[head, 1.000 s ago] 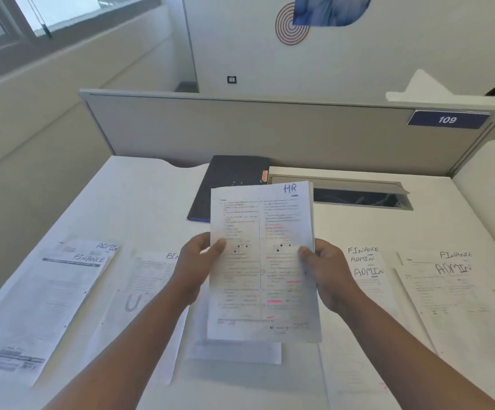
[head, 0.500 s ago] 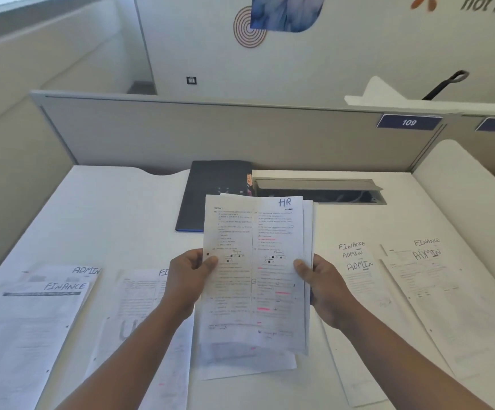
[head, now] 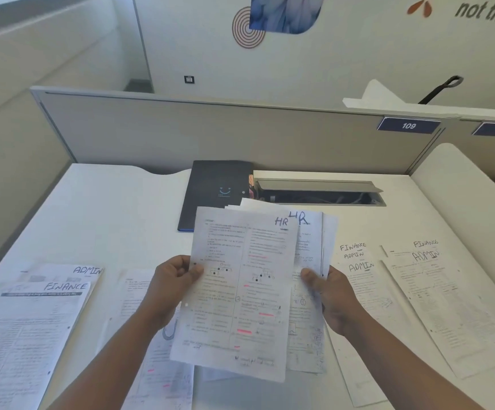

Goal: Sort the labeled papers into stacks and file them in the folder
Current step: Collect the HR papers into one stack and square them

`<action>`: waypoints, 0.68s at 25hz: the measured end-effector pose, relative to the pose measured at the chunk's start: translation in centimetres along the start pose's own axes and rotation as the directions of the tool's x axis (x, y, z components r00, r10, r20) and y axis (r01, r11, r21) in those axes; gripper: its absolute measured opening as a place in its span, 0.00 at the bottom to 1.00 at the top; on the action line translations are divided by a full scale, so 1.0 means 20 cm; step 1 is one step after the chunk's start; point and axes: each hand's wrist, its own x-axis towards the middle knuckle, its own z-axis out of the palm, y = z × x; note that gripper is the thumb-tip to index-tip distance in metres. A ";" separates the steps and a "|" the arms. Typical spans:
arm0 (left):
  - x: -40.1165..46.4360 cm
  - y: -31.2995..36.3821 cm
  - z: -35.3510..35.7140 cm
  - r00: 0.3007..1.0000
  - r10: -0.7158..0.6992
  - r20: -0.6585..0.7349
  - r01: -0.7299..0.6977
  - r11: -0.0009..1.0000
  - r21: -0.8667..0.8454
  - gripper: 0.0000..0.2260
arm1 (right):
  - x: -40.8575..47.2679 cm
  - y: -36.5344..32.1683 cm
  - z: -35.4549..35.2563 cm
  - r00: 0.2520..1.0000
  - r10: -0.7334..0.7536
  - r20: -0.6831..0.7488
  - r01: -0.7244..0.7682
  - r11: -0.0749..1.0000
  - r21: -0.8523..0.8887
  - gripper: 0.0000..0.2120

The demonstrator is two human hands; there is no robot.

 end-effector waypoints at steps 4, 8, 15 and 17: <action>-0.03 -0.03 0.08 1.000 -0.006 -0.019 0.005 1.000 -0.021 0.07 | 0.00 0.02 0.05 0.999 -0.042 0.000 0.042 0.998 0.049 0.15; -0.03 -0.04 0.11 0.997 -0.007 -0.082 0.004 1.000 -0.030 0.10 | -0.02 0.03 0.06 0.998 -0.052 0.017 0.051 0.996 0.075 0.22; -0.03 -0.03 0.11 0.993 0.029 -0.112 -0.027 0.999 0.020 0.04 | -0.02 0.05 0.05 0.998 0.010 0.055 -0.019 0.986 0.165 0.22; -0.04 -0.03 0.12 0.990 0.080 -0.115 -0.075 0.996 0.052 0.05 | -0.02 0.05 0.05 0.997 0.019 0.073 -0.032 0.982 0.187 0.21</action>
